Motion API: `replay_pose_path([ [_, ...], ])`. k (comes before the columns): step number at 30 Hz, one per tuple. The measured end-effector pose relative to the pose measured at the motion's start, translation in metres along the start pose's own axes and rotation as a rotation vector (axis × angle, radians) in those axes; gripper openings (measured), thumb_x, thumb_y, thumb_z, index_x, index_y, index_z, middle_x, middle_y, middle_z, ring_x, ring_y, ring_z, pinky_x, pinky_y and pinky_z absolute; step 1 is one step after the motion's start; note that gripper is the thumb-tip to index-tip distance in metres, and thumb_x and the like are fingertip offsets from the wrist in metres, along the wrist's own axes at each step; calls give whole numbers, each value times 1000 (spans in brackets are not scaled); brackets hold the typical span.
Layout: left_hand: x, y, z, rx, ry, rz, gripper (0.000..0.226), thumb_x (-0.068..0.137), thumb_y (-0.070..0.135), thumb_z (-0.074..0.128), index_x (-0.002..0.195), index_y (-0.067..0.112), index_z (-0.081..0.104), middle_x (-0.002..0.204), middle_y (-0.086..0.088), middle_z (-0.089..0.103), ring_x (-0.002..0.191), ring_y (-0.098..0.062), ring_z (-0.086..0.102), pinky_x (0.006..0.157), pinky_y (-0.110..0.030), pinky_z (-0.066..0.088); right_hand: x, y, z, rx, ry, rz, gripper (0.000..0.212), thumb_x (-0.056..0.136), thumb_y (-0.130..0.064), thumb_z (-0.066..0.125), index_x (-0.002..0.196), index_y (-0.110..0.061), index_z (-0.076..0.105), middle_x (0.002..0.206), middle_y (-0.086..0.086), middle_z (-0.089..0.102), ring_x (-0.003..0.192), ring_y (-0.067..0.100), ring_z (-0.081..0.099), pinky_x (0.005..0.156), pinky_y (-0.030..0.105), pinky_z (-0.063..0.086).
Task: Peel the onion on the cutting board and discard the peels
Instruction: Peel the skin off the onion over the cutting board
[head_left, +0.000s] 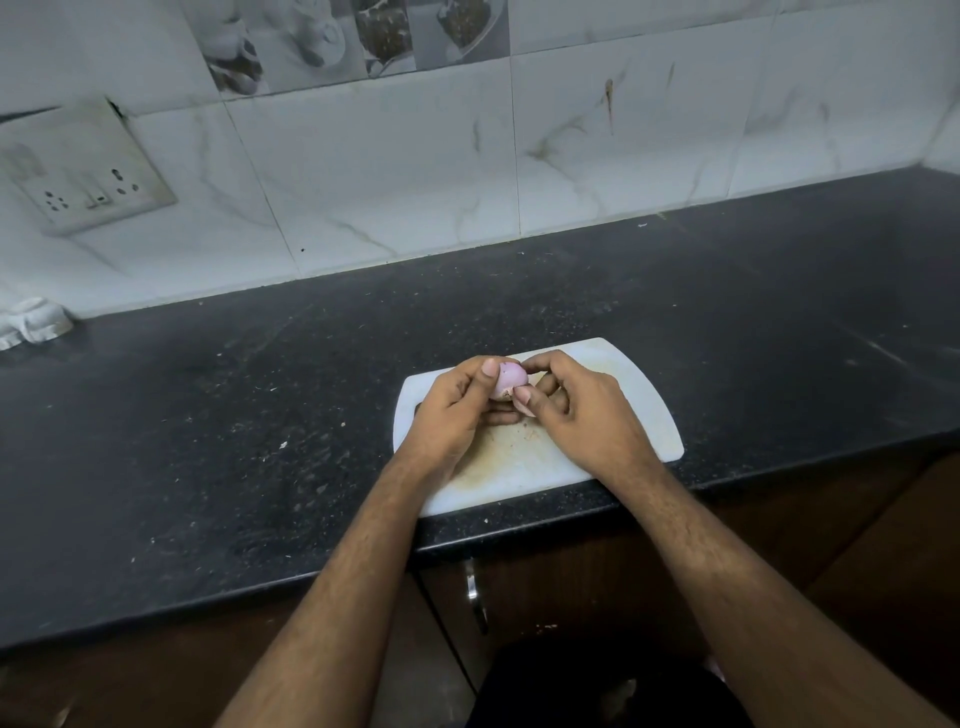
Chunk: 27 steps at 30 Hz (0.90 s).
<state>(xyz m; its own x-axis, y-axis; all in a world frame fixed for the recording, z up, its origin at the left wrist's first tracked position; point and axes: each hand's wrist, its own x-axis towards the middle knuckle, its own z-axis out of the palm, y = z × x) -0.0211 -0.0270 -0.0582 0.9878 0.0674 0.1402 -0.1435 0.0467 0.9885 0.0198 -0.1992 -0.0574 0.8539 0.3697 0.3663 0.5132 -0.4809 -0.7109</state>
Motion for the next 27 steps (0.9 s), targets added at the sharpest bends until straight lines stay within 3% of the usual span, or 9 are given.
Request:
replay_pose_path([
  [8, -3, 2, -2, 141, 4, 55, 31, 103, 33, 64, 118, 8, 70, 92, -2, 76, 81, -12, 69, 69, -29, 54, 0, 1, 0, 25, -18, -6, 23, 94, -42, 70, 116, -41, 62, 78, -17, 64, 63, 4, 58, 69, 43, 59],
  [11, -2, 0, -3, 169, 17, 39, 28, 108, 33, 56, 120, 10, 67, 93, -2, 75, 83, -14, 69, 67, -31, 50, 0, 1, 1, 1, -39, -29, 30, 95, -42, 68, 123, -43, 61, 78, -18, 64, 64, 3, 57, 67, 36, 56],
  [14, -2, 0, -1, 144, 48, 16, 31, 113, 32, 45, 119, 8, 63, 89, -1, 72, 72, -13, 63, 59, -27, 43, 0, 2, 0, -30, -45, -43, 31, 96, -42, 66, 127, -42, 61, 80, -19, 64, 63, 0, 55, 64, 27, 49],
  [17, -3, 2, -2, 54, 107, 5, 33, 114, 38, 38, 115, 15, 62, 89, -4, 66, 65, -12, 53, 55, -22, 39, 0, 1, 0, -43, -15, -22, 28, 96, -43, 65, 123, -38, 65, 81, -16, 65, 63, 0, 54, 66, 29, 51],
  [21, -2, 2, -1, 97, 84, -16, 35, 114, 38, 39, 122, 11, 60, 85, -7, 57, 62, -11, 43, 55, -21, 38, 0, 0, -1, -44, 8, 18, 28, 96, -43, 66, 123, -35, 69, 89, -16, 72, 72, -1, 61, 74, 28, 55],
  [25, 0, 5, -3, 12, 106, -54, 29, 98, 35, 44, 113, 20, 64, 89, -2, 67, 61, -10, 38, 50, -24, 28, 1, 2, 1, -60, 32, 34, 24, 100, -28, 62, 123, -30, 71, 105, -14, 75, 74, 3, 68, 83, 37, 59],
  [27, 0, 6, -4, -13, 131, -68, 31, 89, 29, 45, 111, 17, 64, 93, -7, 65, 62, -10, 41, 51, -26, 29, 2, 2, 1, -66, 55, 5, 22, 101, -30, 61, 119, -27, 73, 110, -15, 73, 85, 5, 67, 85, 38, 58],
])
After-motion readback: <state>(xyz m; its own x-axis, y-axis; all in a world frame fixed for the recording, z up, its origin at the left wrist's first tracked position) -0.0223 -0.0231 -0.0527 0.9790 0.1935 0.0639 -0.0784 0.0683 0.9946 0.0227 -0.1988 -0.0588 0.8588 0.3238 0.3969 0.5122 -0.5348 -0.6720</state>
